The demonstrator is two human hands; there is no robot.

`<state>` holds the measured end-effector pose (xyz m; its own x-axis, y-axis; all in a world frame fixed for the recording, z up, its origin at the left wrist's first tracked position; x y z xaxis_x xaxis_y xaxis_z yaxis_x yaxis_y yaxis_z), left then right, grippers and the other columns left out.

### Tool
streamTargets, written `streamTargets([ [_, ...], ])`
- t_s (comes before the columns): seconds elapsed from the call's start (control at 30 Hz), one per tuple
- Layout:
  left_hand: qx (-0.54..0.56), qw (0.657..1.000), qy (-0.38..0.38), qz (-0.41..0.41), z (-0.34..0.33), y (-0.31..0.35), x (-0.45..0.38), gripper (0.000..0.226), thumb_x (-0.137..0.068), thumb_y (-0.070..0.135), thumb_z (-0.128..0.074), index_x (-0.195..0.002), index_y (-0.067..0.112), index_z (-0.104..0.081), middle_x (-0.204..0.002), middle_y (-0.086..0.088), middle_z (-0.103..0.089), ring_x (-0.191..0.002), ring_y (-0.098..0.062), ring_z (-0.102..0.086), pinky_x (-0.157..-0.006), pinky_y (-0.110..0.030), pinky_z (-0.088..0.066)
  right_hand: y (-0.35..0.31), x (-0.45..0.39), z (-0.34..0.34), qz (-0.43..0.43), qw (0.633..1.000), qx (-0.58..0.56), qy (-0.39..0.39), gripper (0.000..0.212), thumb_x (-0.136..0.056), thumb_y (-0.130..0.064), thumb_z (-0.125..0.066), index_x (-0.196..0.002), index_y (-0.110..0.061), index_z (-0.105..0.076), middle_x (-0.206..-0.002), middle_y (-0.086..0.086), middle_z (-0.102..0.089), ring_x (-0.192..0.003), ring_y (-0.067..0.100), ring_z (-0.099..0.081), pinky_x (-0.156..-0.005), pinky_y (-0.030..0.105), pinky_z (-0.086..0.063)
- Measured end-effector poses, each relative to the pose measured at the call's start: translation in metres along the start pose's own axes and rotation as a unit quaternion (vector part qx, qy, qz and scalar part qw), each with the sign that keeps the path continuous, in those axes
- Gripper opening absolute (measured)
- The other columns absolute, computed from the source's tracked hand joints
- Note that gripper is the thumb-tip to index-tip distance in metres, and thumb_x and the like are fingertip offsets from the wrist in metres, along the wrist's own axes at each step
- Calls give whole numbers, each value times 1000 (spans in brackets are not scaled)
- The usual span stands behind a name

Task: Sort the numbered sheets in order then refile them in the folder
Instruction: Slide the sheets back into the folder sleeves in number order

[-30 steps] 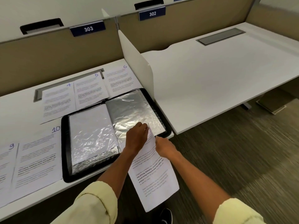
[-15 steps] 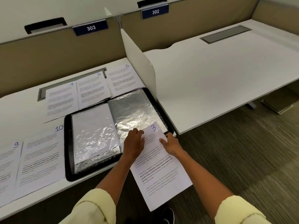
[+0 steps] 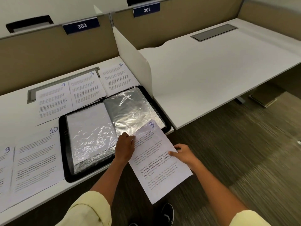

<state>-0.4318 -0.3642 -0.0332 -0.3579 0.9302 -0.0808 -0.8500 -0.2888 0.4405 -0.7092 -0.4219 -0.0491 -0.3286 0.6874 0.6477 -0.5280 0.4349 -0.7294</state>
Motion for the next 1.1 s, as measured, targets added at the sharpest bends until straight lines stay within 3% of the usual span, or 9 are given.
streamTargets([
  [0.17, 15, 1000, -13, -16, 0, -5, -4, 16, -91, 8, -61, -101, 11, -74, -88, -6, -53, -84, -22, -49, -67, -32, -39, 41, 29, 4, -45, 990, -132, 24, 37, -83, -24, -78, -113, -20, -57, -105, 10, -73, -93, 22, -73, -86, 45, -60],
  [0.4, 54, 998, -25, -3, 0, -9, -7, 17, -91, 8, -62, -102, 11, -75, -87, -13, -56, -84, -29, -53, -69, -33, -39, 90, 61, -30, -69, 919, -380, 78, 41, -84, -7, -74, -122, -6, -58, -114, 14, -72, -107, 30, -69, -92, 49, -57],
  [0.57, 80, 997, -19, 13, 3, -15, -8, 17, -93, 10, -61, -103, 10, -74, -85, -12, -57, -79, -23, -51, -69, -29, -33, 95, 78, -64, -60, 931, -348, 89, 30, -90, -7, -68, -118, -8, -57, -115, 12, -72, -100, 28, -72, -85, 48, -60],
  [0.73, 116, 992, 0, 44, 8, -17, -2, 11, -88, 9, -66, -95, 5, -74, -90, -12, -66, -84, -27, -61, -74, -33, -45, 89, 93, -81, -33, 933, -340, 110, 26, -91, -3, -66, -116, -7, -60, -114, 10, -72, -101, 25, -72, -78, 41, -61],
  [0.83, 136, 990, -1, 46, 9, -15, 2, 11, -88, 8, -66, -95, 6, -75, -92, -12, -68, -83, -27, -62, -74, -32, -45, 86, 102, -84, -18, 926, -354, 131, 28, -90, -2, -67, -116, -5, -61, -112, 9, -73, -101, 24, -72, -77, 40, -61],
  [0.93, 140, 990, 1, 29, 10, -12, 5, 12, -90, 8, -65, -95, 5, -76, -91, -12, -67, -83, -27, -61, -72, -29, -39, 80, 106, -86, -5, 920, -362, 151, 28, -89, -1, -67, -116, -4, -61, -112, 8, -73, -101, 24, -72, -76, 38, -61],
  [1.1, 124, 992, -2, -6, 15, -10, 8, 13, -90, 4, -62, -92, 3, -75, -90, -14, -65, -85, -29, -60, -73, -37, -47, 59, 104, -94, 12, 920, -354, 167, 28, -89, -2, -68, -116, -5, -62, -114, 9, -73, -103, 24, -71, -77, 40, -61],
])
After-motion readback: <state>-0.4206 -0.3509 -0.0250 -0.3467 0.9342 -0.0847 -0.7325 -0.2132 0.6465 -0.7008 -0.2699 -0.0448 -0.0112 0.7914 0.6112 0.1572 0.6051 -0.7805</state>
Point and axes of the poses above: each hand's wrist, its own x-axis away from the middle knuckle, its own z-axis out of the back of the hand, y = z × x, the point moved 4 cm from there along -x, towards the middle knuckle
